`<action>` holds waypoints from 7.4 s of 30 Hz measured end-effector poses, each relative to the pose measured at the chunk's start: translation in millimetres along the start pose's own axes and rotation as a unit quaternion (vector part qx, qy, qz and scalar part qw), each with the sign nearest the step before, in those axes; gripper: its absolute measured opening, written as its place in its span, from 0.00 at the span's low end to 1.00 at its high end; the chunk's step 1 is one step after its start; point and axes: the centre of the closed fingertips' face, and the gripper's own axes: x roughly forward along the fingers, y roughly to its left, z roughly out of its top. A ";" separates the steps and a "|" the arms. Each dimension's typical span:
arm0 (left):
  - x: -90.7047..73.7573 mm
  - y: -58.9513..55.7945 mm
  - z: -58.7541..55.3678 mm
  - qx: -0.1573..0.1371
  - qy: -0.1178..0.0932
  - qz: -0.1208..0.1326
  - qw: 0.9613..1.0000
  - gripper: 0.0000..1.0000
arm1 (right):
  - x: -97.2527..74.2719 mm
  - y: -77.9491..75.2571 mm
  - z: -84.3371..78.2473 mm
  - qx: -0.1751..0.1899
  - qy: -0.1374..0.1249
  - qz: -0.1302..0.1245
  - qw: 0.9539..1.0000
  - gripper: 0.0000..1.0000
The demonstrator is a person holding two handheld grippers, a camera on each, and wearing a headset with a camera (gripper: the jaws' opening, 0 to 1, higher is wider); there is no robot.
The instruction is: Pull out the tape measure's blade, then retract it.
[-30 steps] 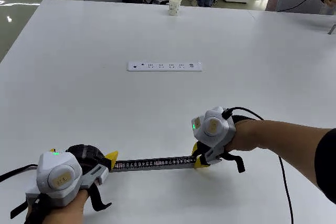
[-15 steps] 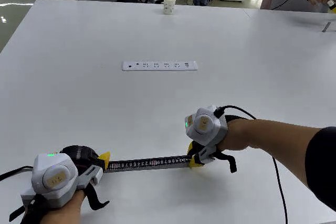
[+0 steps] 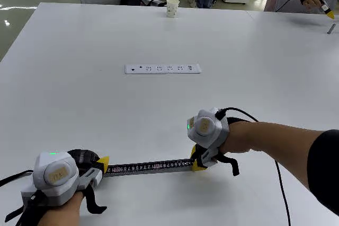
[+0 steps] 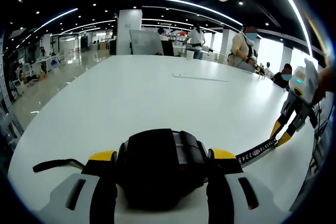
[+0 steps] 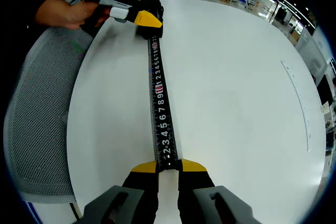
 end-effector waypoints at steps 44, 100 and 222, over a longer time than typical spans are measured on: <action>1.6 -0.6 -0.9 0.003 0.011 -0.010 1.000 0.65 | 1.5 1.4 3.8 -0.024 0.010 -0.007 1.000 0.10; 0.4 -1.1 -3.2 -0.001 0.023 -0.015 1.000 0.65 | 5.5 2.8 14.2 -0.020 0.017 -0.007 1.000 0.10; 2.4 -1.1 -5.7 -0.014 0.036 -0.024 0.999 0.65 | 15.9 2.8 46.0 0.004 0.015 -0.017 1.000 0.10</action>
